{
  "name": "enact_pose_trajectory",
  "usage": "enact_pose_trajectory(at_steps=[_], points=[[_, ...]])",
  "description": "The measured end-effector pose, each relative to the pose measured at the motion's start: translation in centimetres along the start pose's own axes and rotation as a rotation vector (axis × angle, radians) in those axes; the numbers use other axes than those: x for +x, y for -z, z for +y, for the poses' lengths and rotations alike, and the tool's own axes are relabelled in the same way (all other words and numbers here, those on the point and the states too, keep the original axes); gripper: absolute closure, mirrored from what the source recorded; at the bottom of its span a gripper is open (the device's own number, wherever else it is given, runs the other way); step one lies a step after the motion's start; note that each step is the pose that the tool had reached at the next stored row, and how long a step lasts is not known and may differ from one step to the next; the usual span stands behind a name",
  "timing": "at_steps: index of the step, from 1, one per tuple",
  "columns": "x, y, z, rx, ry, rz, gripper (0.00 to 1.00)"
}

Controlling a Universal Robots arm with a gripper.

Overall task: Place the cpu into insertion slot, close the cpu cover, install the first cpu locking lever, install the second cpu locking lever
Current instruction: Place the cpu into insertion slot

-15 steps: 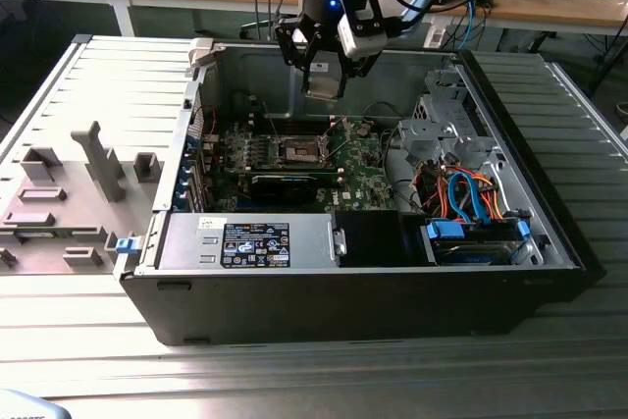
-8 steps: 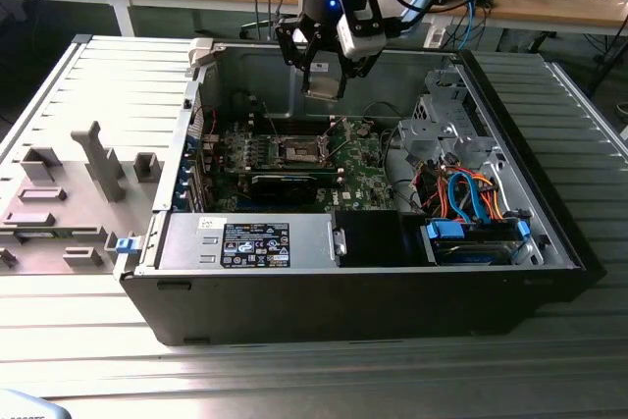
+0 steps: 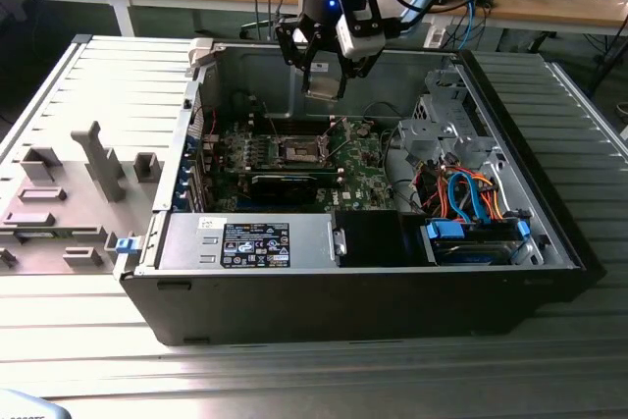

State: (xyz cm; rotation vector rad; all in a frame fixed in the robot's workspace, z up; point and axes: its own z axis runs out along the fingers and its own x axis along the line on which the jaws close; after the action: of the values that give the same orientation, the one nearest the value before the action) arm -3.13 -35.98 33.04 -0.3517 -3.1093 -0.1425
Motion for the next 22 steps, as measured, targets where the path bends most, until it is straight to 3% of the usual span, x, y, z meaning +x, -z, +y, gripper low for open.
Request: enact_pose_trajectory(at_steps=[22], points=[[0.00,-0.02,0.00,-0.0007,-0.035,-0.0031,0.45]])
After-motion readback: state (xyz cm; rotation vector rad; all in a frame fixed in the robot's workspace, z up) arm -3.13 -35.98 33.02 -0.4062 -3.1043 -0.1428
